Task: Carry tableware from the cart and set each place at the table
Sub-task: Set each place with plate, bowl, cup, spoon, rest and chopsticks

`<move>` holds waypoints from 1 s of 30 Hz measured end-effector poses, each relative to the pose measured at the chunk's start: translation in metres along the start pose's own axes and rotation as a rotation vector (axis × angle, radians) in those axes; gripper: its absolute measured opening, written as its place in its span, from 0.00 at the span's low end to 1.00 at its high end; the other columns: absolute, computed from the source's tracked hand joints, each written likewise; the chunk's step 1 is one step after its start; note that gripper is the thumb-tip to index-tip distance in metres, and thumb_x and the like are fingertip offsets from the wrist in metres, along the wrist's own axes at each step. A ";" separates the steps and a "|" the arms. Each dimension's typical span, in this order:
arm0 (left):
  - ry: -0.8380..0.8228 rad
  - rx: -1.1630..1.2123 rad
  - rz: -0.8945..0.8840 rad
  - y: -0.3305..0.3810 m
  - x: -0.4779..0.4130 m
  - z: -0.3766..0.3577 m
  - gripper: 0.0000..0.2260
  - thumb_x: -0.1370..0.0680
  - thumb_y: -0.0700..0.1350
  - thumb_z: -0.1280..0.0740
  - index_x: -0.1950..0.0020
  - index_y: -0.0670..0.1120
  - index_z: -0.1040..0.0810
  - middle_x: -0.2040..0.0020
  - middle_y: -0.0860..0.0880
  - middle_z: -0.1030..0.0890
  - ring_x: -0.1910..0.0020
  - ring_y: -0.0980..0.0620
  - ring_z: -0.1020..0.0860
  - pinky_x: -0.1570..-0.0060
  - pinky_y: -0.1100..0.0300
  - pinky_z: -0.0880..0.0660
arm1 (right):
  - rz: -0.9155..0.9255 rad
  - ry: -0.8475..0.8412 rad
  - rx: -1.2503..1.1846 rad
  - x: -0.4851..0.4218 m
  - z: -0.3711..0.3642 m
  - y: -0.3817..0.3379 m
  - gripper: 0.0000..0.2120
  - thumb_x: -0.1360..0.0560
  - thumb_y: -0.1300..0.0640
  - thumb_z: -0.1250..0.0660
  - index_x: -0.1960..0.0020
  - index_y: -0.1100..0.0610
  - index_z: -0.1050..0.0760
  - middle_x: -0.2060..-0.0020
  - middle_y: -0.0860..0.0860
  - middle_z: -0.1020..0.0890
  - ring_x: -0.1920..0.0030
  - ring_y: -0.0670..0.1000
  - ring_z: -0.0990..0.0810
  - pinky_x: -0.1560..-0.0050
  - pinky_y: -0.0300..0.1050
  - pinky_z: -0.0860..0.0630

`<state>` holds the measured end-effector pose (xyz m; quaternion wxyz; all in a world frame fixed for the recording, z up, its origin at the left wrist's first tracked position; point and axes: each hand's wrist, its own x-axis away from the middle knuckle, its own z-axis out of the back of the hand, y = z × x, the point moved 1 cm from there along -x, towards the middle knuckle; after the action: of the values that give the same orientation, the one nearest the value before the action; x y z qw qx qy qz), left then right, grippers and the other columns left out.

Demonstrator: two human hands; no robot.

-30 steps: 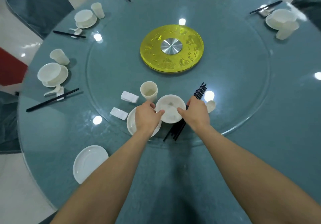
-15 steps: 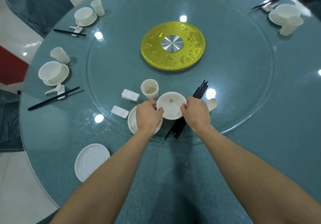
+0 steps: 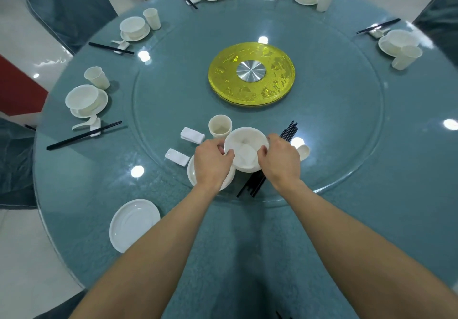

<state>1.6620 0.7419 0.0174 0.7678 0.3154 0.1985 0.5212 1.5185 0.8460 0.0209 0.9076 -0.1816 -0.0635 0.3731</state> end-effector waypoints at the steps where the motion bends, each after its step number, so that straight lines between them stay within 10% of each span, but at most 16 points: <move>1: 0.018 0.023 -0.002 -0.001 0.002 0.007 0.07 0.26 0.47 0.25 0.49 0.52 0.14 0.63 0.55 0.20 0.61 0.55 0.21 0.56 0.59 0.26 | 0.015 0.006 -0.005 0.003 0.001 -0.005 0.11 0.18 0.52 0.38 0.43 0.58 0.24 0.55 0.56 0.17 0.57 0.62 0.18 0.56 0.57 0.19; 10: 0.158 0.069 0.129 -0.075 0.024 0.080 0.13 0.26 0.45 0.26 0.41 0.52 0.16 0.58 0.54 0.18 0.58 0.54 0.20 0.52 0.59 0.23 | 0.210 -0.038 -0.158 0.044 -0.021 -0.086 0.13 0.19 0.51 0.38 0.41 0.58 0.23 0.54 0.57 0.15 0.53 0.62 0.18 0.56 0.55 0.22; 23: 0.254 -0.203 0.473 -0.232 0.111 0.159 0.14 0.20 0.53 0.30 0.35 0.54 0.16 0.52 0.54 0.16 0.56 0.53 0.21 0.55 0.56 0.24 | 0.441 -0.544 -0.179 0.133 -0.119 -0.190 0.07 0.19 0.54 0.40 0.47 0.56 0.26 0.61 0.52 0.21 0.60 0.59 0.25 0.64 0.49 0.35; 30: 0.221 -0.256 0.509 -0.254 0.124 0.157 0.16 0.19 0.53 0.31 0.33 0.54 0.17 0.49 0.51 0.14 0.53 0.50 0.17 0.54 0.53 0.18 | 0.448 -0.665 -0.109 0.146 -0.143 -0.193 0.14 0.18 0.53 0.42 0.37 0.56 0.24 0.52 0.55 0.16 0.55 0.59 0.20 0.61 0.49 0.26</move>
<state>1.9800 0.7475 -0.0420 0.6198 0.1972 0.1283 0.7487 1.7845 0.7814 -0.0421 0.7229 -0.1082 -0.3320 0.5962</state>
